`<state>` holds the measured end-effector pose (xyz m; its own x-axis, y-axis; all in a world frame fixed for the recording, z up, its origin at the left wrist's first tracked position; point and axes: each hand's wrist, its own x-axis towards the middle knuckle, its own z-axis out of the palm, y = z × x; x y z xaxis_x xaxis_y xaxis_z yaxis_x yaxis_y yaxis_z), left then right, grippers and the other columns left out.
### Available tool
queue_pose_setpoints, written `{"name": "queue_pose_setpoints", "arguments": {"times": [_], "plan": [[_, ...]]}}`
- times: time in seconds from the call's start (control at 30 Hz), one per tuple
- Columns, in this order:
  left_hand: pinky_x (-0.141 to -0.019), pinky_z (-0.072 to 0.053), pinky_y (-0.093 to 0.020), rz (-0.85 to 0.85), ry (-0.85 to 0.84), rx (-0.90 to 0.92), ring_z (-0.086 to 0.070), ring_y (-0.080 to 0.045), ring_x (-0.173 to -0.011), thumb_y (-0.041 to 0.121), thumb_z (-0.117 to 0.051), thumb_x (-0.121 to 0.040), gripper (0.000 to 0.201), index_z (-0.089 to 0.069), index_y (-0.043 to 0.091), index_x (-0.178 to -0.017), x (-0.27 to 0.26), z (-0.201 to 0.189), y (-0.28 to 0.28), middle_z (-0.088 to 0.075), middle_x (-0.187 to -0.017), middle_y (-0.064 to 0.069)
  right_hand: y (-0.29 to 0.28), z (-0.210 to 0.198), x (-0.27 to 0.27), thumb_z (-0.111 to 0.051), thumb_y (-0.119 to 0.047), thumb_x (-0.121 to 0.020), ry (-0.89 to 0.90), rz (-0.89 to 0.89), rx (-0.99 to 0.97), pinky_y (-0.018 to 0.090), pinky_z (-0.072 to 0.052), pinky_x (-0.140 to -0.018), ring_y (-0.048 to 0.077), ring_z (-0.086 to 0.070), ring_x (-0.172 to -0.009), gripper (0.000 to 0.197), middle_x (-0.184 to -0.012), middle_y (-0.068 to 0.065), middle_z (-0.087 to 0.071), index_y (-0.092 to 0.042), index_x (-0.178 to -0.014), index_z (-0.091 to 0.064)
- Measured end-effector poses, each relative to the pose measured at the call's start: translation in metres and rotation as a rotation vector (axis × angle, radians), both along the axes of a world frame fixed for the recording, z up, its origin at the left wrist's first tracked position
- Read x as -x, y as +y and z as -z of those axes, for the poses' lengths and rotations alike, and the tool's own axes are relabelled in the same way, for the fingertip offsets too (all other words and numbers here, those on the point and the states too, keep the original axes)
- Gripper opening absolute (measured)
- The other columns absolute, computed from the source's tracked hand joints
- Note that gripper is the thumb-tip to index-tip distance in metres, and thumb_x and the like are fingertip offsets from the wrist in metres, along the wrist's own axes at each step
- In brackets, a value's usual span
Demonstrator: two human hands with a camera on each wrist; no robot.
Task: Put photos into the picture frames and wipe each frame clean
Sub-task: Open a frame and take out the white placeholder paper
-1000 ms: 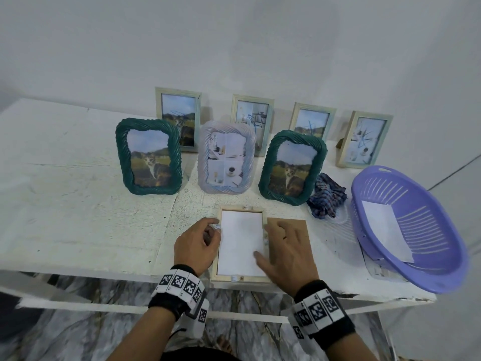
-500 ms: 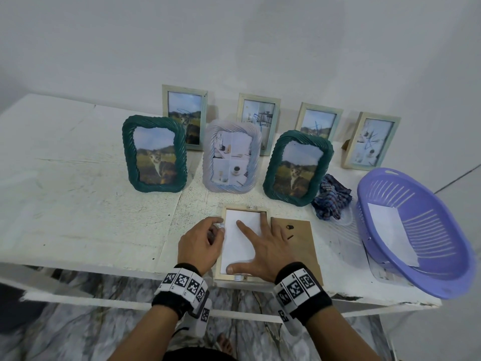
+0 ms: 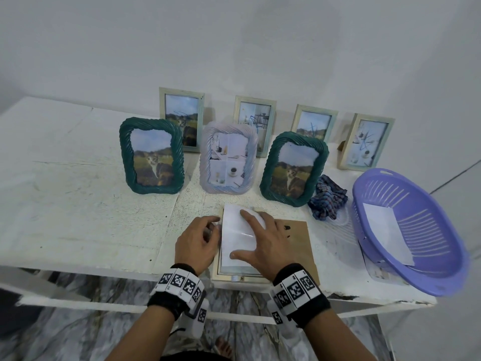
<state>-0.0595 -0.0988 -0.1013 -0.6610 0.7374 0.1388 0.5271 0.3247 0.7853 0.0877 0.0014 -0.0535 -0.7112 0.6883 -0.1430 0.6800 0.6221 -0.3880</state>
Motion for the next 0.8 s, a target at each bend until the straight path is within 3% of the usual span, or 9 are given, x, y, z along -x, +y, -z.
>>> {"name": "queue_pose_setpoints", "arguments": {"times": [0.13,0.3,0.37,0.43,0.53,0.6,0.67,0.73,0.8], "plan": [[-0.071,-0.051,-0.023,0.062,-0.107,-0.126,-0.06,-0.002,-0.085,0.028,-0.057,-0.094,0.02,-0.058,0.029,-0.114,-0.008,-0.02,-0.001,-0.063,-0.097,0.013,-0.002,-0.009,-0.011,-0.077,-0.046,-0.072,0.262,0.081,0.2,0.025,-0.023,-0.108,0.018,-0.015,-0.143,0.089,-0.156,-0.001,-0.013,-0.045,-0.144,-0.024],[-0.075,-0.051,-0.022,0.131,-0.328,-0.206,-0.064,-0.009,-0.082,0.003,-0.054,-0.09,0.035,-0.054,0.029,-0.114,-0.024,-0.042,0.003,-0.069,-0.086,0.006,-0.007,-0.024,-0.032,-0.068,-0.025,-0.085,0.371,0.079,0.263,-0.004,-0.016,-0.087,0.013,-0.019,-0.142,0.065,-0.16,0.0,-0.003,-0.039,-0.14,-0.036],[-0.073,-0.05,-0.023,0.182,-0.241,-0.162,-0.062,-0.005,-0.083,0.006,-0.054,-0.091,0.029,-0.057,0.028,-0.111,-0.032,-0.044,0.004,-0.066,-0.092,0.009,-0.009,-0.026,-0.04,-0.062,-0.022,-0.086,0.447,0.106,0.199,-0.002,-0.024,-0.082,-0.001,-0.029,-0.131,0.062,-0.16,0.001,-0.004,-0.043,-0.138,-0.036],[-0.077,-0.049,-0.022,0.259,-0.127,-0.112,-0.06,0.0,-0.09,0.014,-0.055,-0.094,0.021,-0.061,0.027,-0.109,-0.041,-0.042,0.006,-0.062,-0.104,0.011,-0.009,-0.025,-0.044,-0.056,-0.03,-0.082,0.566,0.138,0.145,0.01,-0.027,-0.095,-0.014,-0.024,-0.132,0.071,-0.16,-0.002,-0.012,-0.049,-0.143,-0.024],[-0.085,-0.052,-0.025,0.29,-0.168,-0.098,-0.059,0.0,-0.096,0.033,-0.05,-0.099,0.02,-0.066,0.026,-0.108,-0.052,-0.047,0.009,-0.06,-0.109,0.009,-0.013,-0.026,-0.047,-0.057,-0.025,-0.085,0.796,0.142,0.281,0.04,-0.047,-0.097,0.013,-0.043,-0.132,0.079,-0.147,-0.013,-0.034,-0.045,-0.148,-0.013],[-0.08,-0.057,-0.032,0.308,-0.488,-0.084,-0.065,-0.007,-0.091,0.051,-0.037,-0.096,0.044,-0.067,0.023,-0.11,-0.059,-0.063,0.01,-0.067,-0.105,0.002,-0.02,-0.034,-0.049,-0.061,-0.012,-0.09,0.916,0.096,0.45,0.032,-0.052,-0.093,0.006,-0.051,-0.125,0.077,-0.14,-0.026,-0.042,-0.037,-0.148,-0.018],[-0.08,-0.057,-0.035,0.311,-0.803,-0.068,-0.07,-0.015,-0.092,0.06,-0.031,-0.089,0.057,-0.068,0.022,-0.109,-0.062,-0.074,0.012,-0.073,-0.101,-0.003,-0.023,-0.034,-0.053,-0.065,-0.026,-0.088,0.948,0.099,0.564,0.027,-0.05,-0.093,0.003,-0.052,-0.123,0.072,-0.139,-0.016,-0.047,-0.036,-0.146,-0.024],[-0.091,-0.052,-0.04,0.289,-0.887,-0.123,-0.069,-0.02,-0.1,0.054,-0.038,-0.092,0.051,-0.069,0.018,-0.111,-0.062,-0.075,0.014,-0.074,-0.104,-0.005,-0.025,-0.029,-0.058,-0.062,-0.041,-0.084,0.92,0.13,0.585,0.024,-0.049,-0.092,0.006,-0.053,-0.123,0.066,-0.135,-0.006,-0.053,-0.033,-0.142,-0.033],[-0.097,-0.049,-0.041,0.243,-0.877,-0.176,-0.067,-0.019,-0.105,0.034,-0.047,-0.098,0.03,-0.068,0.017,-0.112,-0.065,-0.073,0.016,-0.073,-0.109,-0.003,-0.025,-0.024,-0.061,-0.058,-0.038,-0.087,0.903,0.196,0.483,0.023,-0.051,-0.086,0.008,-0.057,-0.116,0.048,-0.127,-0.005,-0.059,-0.029,-0.133,-0.047]]}}
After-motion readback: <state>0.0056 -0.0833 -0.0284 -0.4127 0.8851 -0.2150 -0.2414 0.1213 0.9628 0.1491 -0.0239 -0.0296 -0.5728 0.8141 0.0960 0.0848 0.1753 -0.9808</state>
